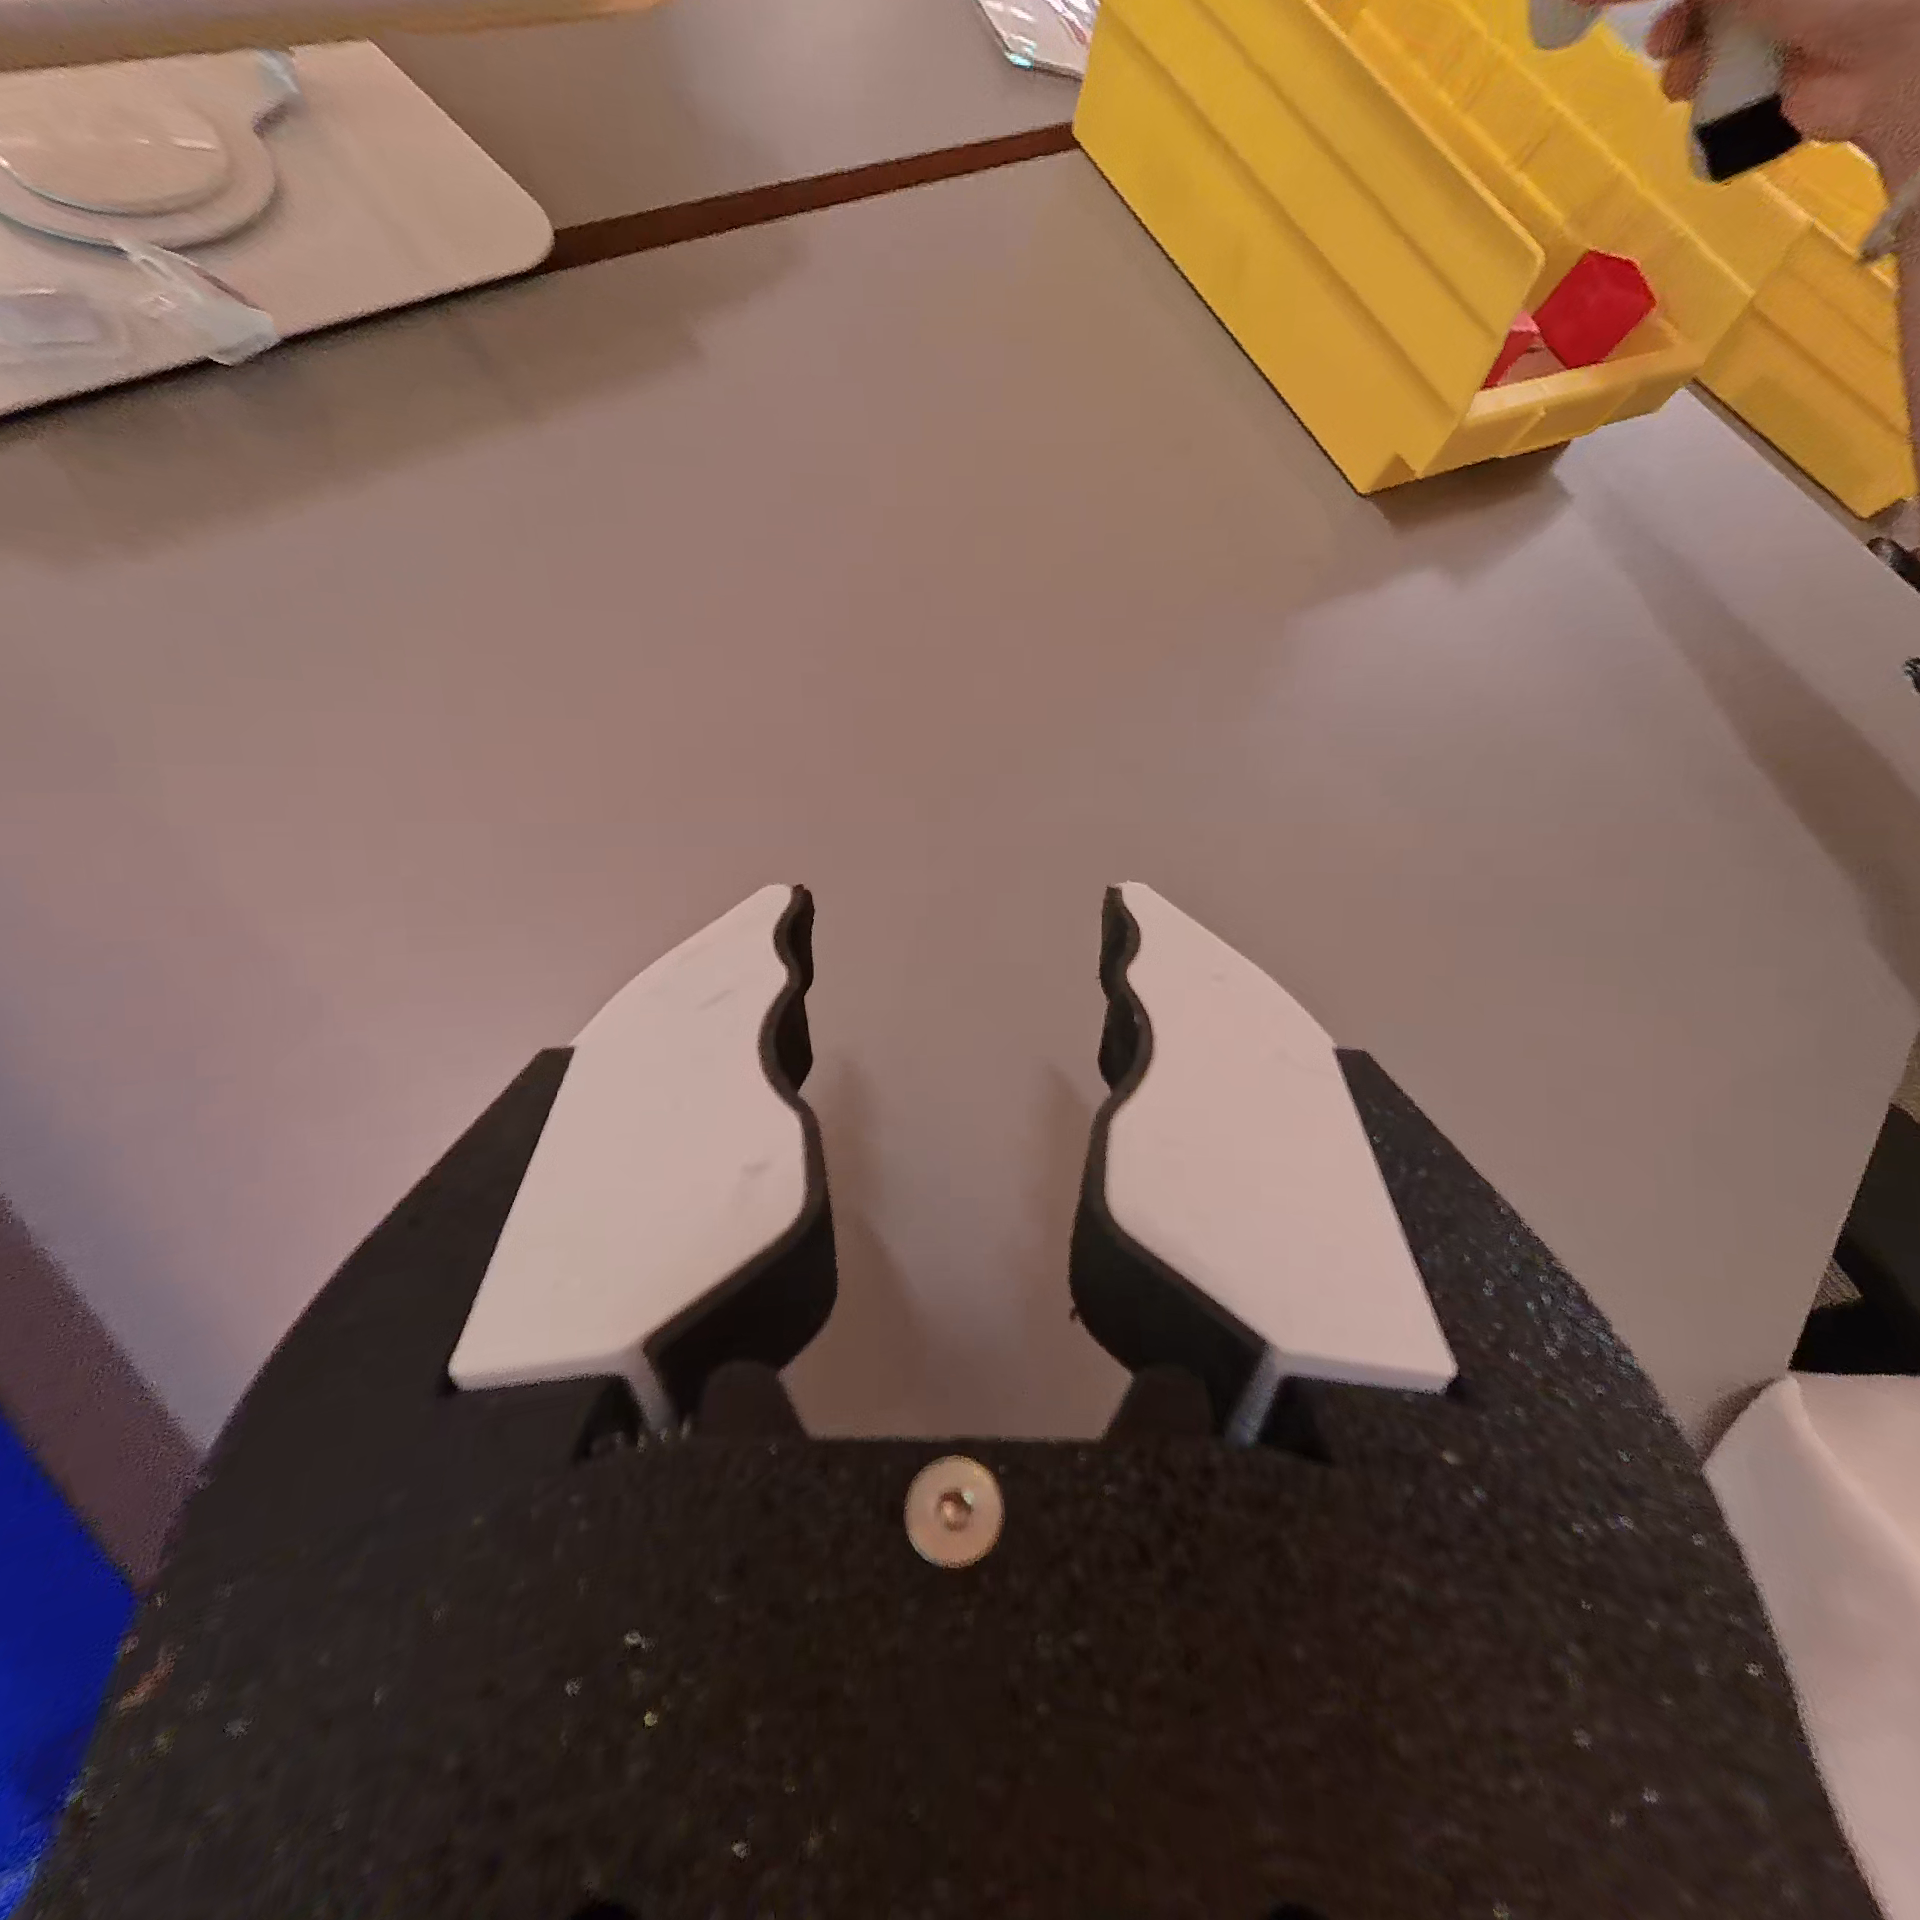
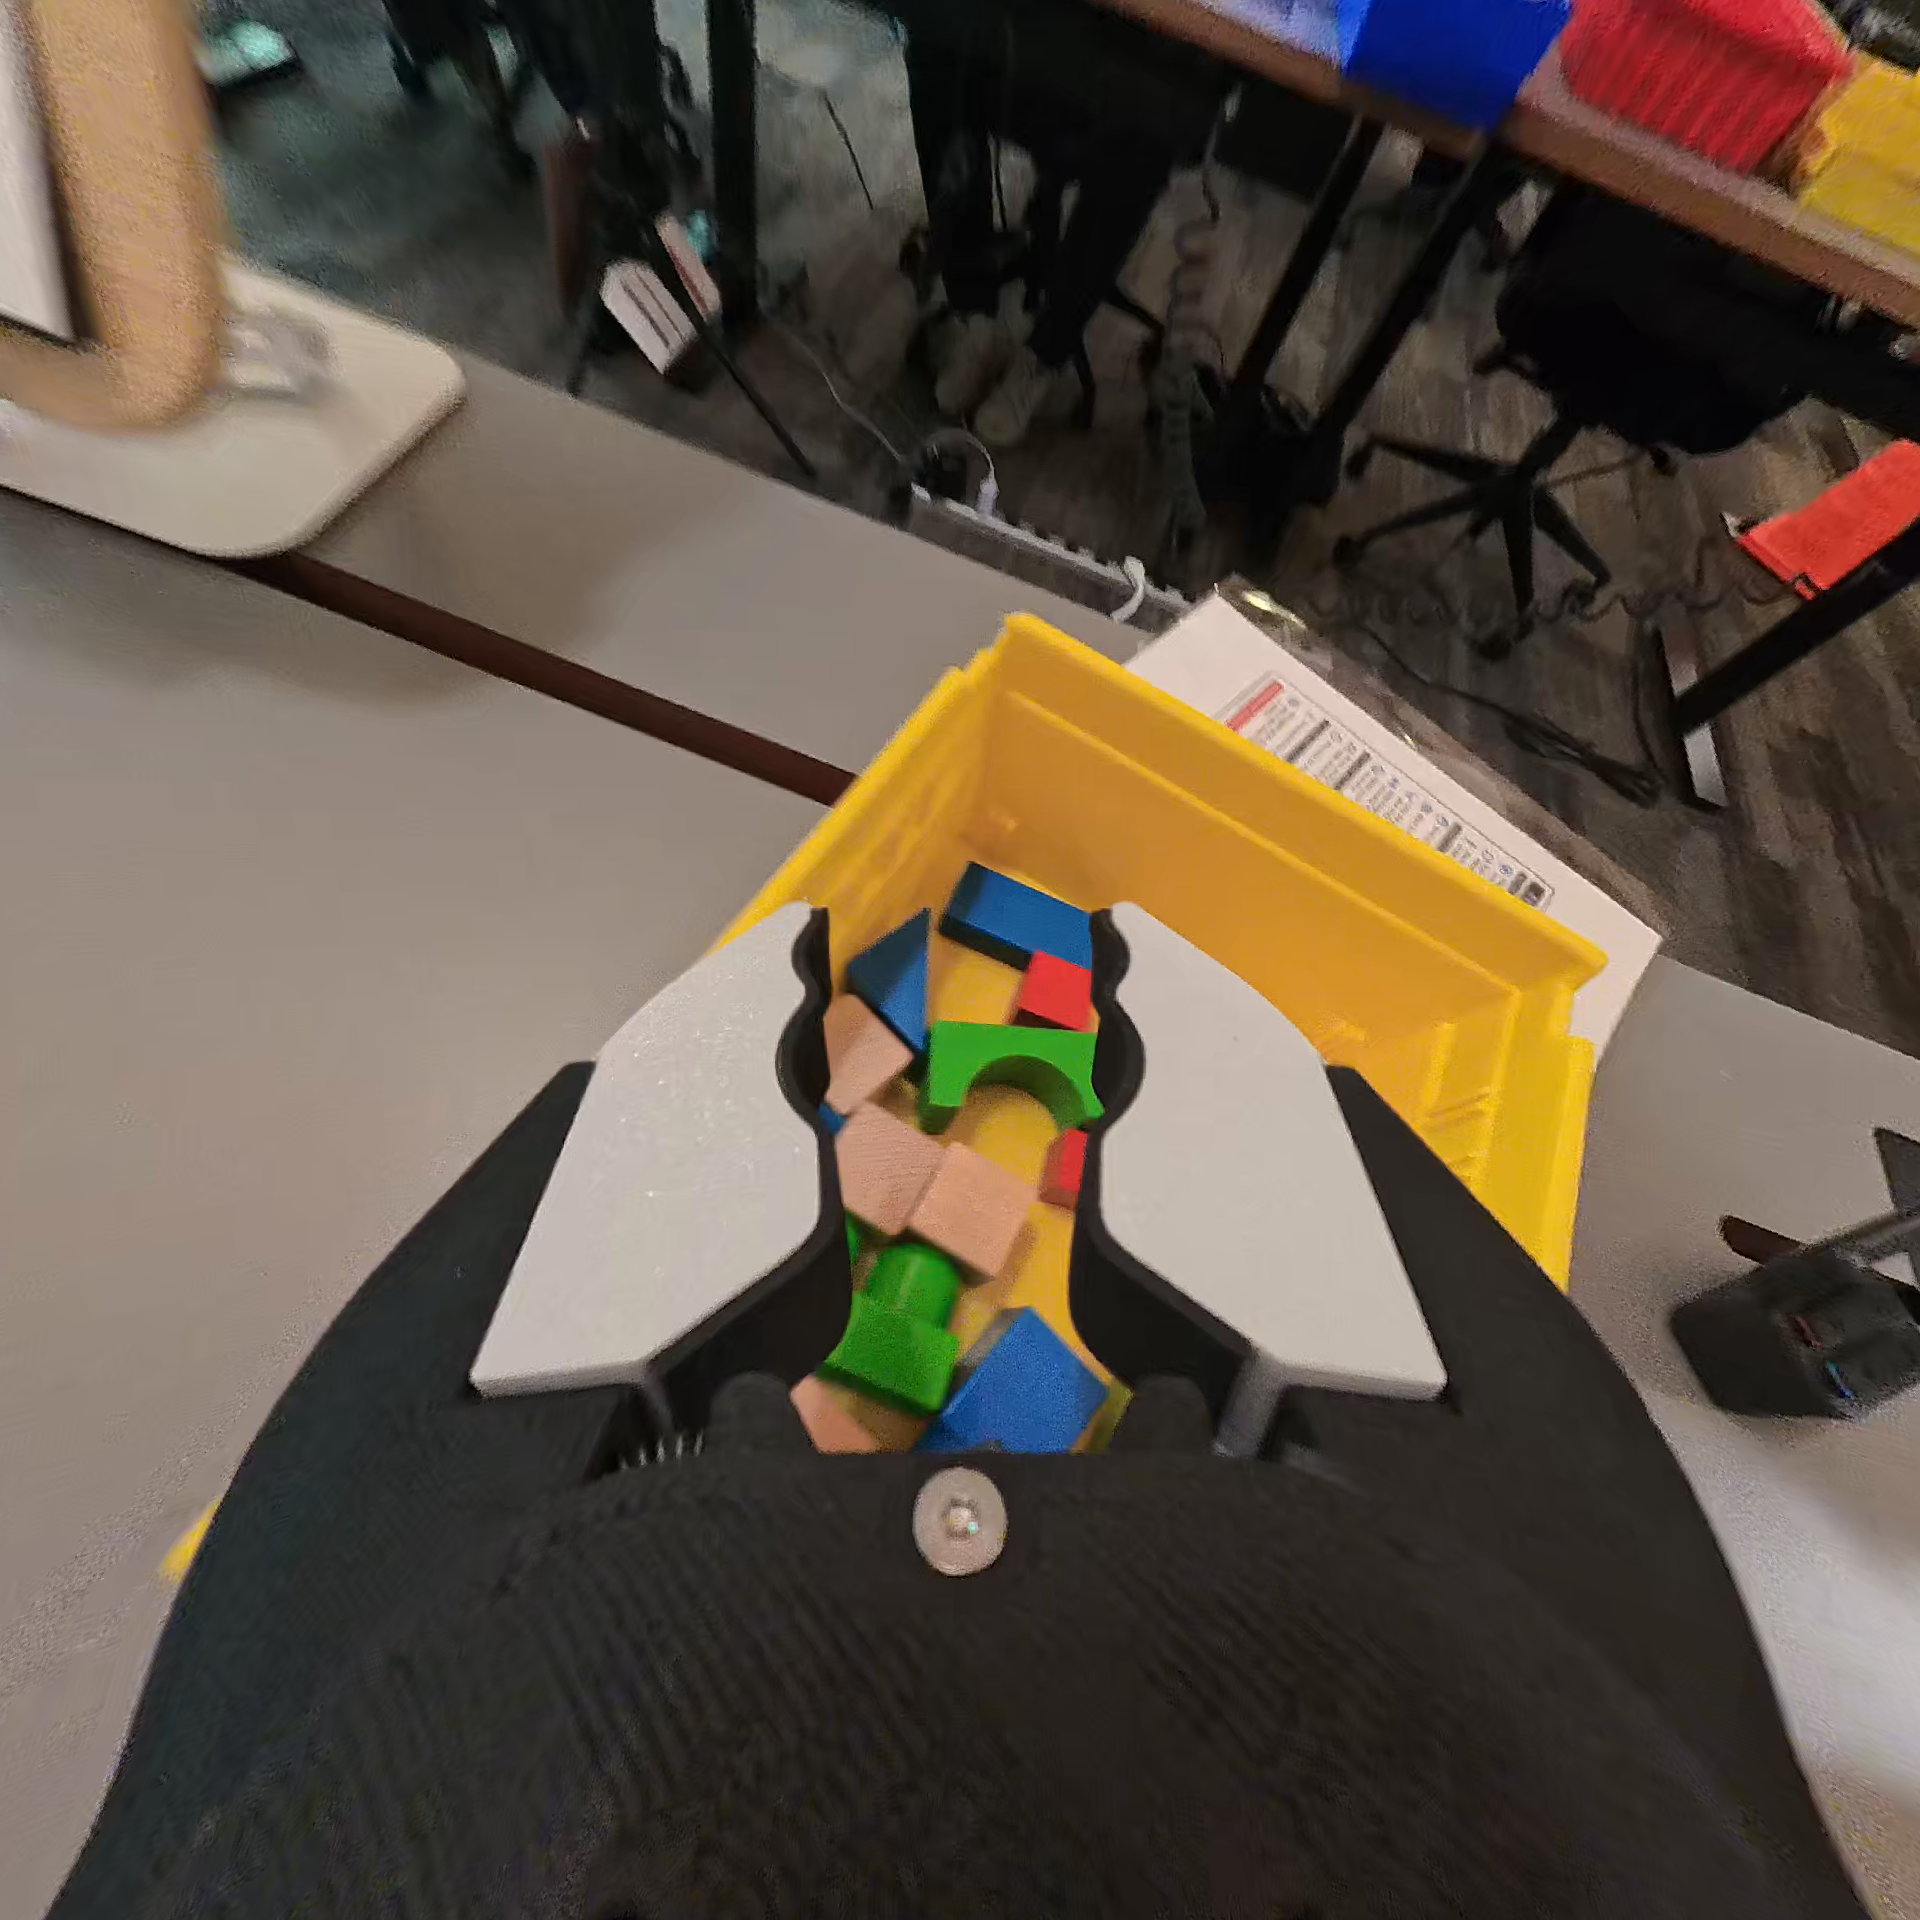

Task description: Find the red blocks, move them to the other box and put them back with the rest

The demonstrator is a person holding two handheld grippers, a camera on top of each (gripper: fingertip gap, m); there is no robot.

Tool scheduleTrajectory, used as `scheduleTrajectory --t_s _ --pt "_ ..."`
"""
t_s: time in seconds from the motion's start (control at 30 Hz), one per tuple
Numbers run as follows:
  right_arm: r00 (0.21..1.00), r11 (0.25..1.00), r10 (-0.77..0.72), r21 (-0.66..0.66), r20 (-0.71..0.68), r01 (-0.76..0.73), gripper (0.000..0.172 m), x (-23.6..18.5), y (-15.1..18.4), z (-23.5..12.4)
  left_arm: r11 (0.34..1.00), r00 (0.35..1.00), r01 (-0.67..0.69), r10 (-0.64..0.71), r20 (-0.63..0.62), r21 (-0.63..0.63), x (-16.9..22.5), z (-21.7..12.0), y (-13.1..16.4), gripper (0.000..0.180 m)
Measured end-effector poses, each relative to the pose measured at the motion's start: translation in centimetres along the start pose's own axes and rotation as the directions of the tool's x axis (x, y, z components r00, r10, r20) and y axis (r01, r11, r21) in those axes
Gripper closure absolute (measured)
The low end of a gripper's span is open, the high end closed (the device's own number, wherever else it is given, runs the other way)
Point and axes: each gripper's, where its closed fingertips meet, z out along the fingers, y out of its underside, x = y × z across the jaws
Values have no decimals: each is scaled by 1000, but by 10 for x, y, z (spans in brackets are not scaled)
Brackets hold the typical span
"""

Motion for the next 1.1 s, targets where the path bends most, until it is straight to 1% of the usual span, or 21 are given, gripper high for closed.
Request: scheduleTrajectory --t_s 0.1,0.17,0.23,0.3,0.4,0.47,0.53,0.6,0.63,0.67,0.7,0.73,0.77,0.8,0.83,0.87,0.9,0.97,1.1 --pt "998 993 13 113 61 -20 124 -30 -17 -35 999 998 14 -16 59 36 -18 -15 -10 128" --pt "993 983 -10 182 118 -11 124 -58 -25 -58 998 992 14 -22 126 63 -36 -33 -19 128" --pt "983 966 -25 259 181 -23 125 -89 -30 -80 997 975 -1 -15 221 71 -62 -59 -26 128" --pt "967 948 -41 316 250 -42 127 -120 -30 -99 999 938 -7 -8 347 43 -97 -91 -28 129" --pt "948 943 -65 329 311 -43 127 -153 -17 -114 997 847 47 -4 532 -67 -159 -140 -19 128" --pt "938 950 -91 312 334 -18 126 -170 -5 -118 981 799 100 21 600 -167 -197 -163 -9 127" --pt "937 956 -105 294 334 2 126 -179 4 -120 951 790 160 38 612 -265 -226 -174 2 126" --pt "932 958 -112 286 344 10 126 -187 11 -122 914 791 217 41 610 -344 -250 -177 10 126" --pt "928 960 -114 281 355 10 126 -191 13 -123 897 809 194 83 582 -397 -258 -174 12 128" --pt "925 960 -117 279 362 12 126 -195 15 -125 881 834 123 158 529 -457 -263 -167 13 129" --pt "925 960 -118 278 362 14 126 -196 17 -126 854 853 29 250 458 -520 -266 -160 16 129" --pt "925 961 -119 277 360 16 126 -197 19 -128 808 857 -70 349 379 -585 -269 -154 20 126" --pt "925 961 -121 276 359 19 126 -197 21 -130 746 843 -169 447 298 -644 -272 -149 26 120" --pt "925 962 -121 273 359 20 126 -197 23 -131 668 813 -257 540 217 -698 -275 -146 34 112" --pt "926 962 -121 271 357 21 126 -197 25 -133 585 768 -325 622 153 -743 -281 -144 41 108" --pt "928 963 -118 269 354 20 126 -196 26 -135 505 728 -376 680 89 -777 -287 -143 48 108" --pt "929 964 -117 266 352 21 126 -195 28 -136 438 697 -420 716 26 -795 -290 -140 55 108" --pt "932 966 -110 259 345 18 126 -193 32 -137 328 627 -501 775 -75 -801 -295 -134 65 107" --pt "935 969 -95 247 341 8 126 -191 38 -138 159 515 -565 835 -195 -809 -310 -129 75 105"
